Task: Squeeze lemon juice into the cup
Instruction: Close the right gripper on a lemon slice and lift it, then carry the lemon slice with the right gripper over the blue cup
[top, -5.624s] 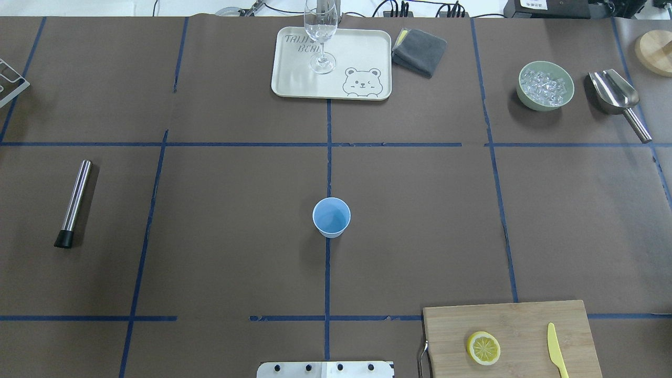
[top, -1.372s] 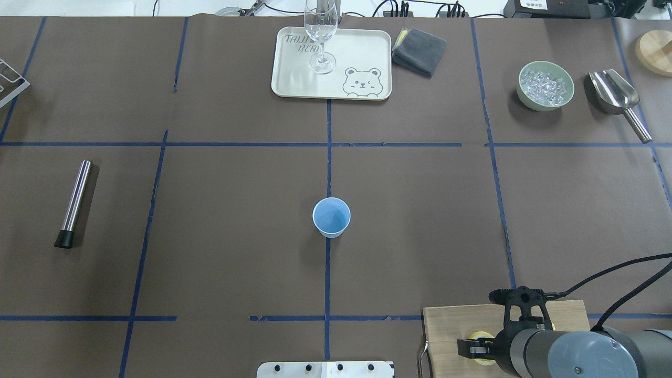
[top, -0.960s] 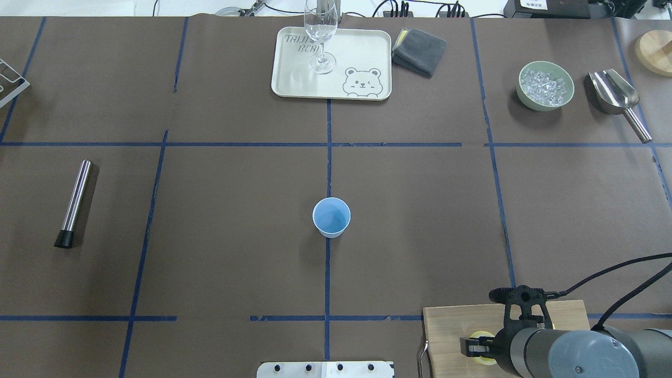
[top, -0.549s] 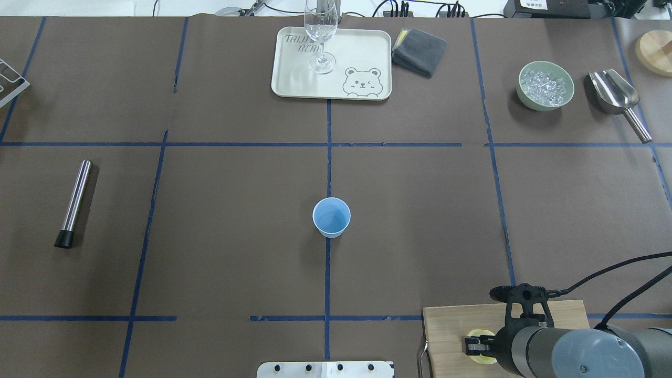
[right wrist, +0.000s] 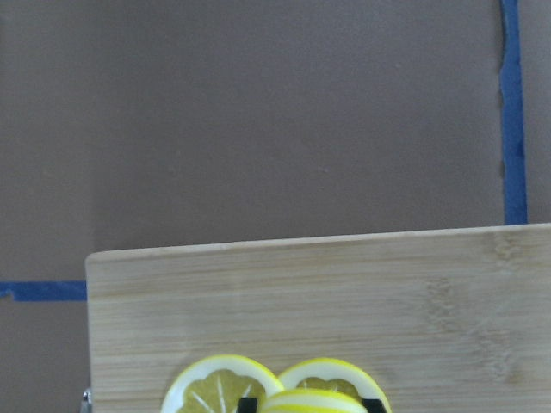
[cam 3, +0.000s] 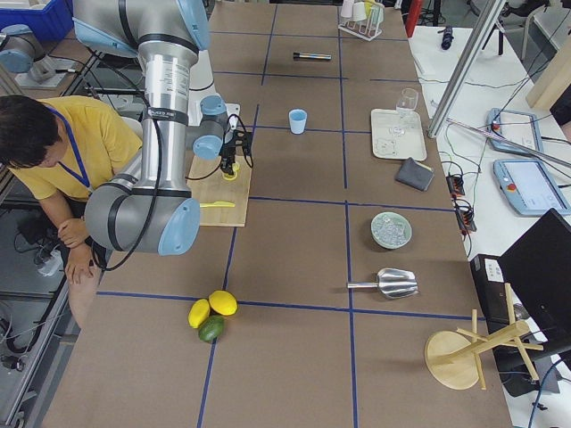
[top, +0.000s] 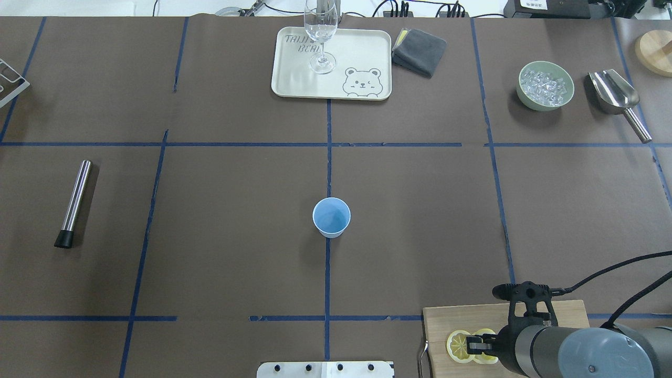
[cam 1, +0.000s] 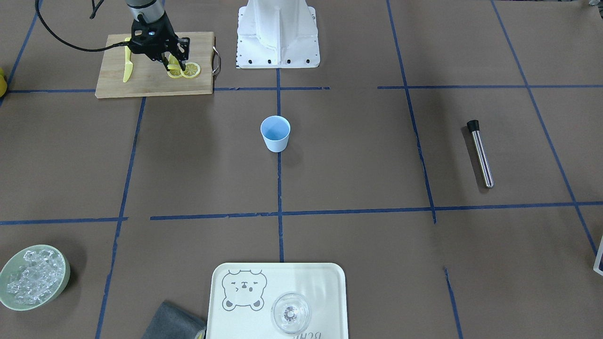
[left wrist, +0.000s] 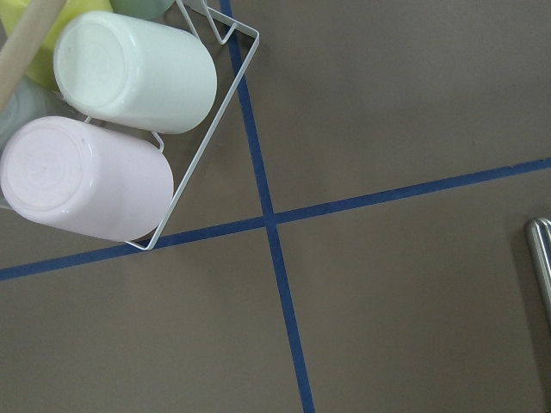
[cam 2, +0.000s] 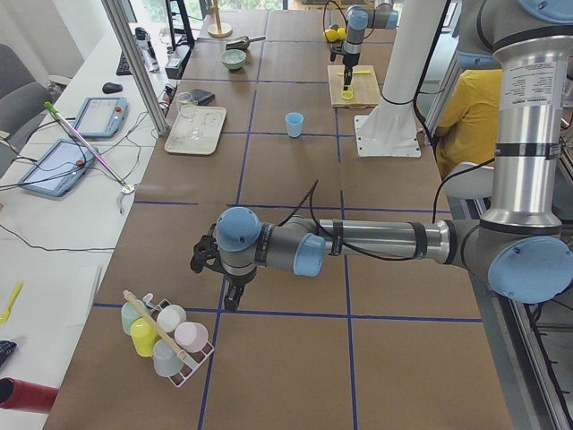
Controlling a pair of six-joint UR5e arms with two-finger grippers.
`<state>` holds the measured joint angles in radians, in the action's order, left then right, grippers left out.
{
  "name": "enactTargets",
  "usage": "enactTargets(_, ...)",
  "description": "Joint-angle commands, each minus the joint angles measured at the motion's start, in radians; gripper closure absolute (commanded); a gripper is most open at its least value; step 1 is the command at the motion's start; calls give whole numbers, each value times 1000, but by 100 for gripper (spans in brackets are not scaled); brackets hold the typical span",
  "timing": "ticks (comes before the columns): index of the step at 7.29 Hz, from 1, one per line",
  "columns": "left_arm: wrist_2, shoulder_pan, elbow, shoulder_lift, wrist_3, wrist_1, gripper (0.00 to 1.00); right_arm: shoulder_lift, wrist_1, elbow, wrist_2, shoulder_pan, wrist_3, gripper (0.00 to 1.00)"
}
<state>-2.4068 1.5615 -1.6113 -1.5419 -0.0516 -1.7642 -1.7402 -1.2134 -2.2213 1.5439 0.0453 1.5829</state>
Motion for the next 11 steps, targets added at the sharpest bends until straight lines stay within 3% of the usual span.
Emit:
enactTargets(1,0,0,1,0,0,0,0,4,0,-32,1,27,0,51)
enactTargets(4,0,0,1,-1,-1,0,0,137,-32,-32,8,105,0,51)
enactTargets(6,0,0,2,-1,-1,-1,0,358,-203,14,34,190,3,49)
enactTargets(7,0,0,2,-1,-1,-1,0,542,-307,104,74,247,29,49)
enactTargets(8,0,0,2,0,-1,-1,0,649,-346,177,108,292,37,49)
enactTargets(11,0,0,1,-1,-1,-1,0,871,-334,418,116,343,84,49)
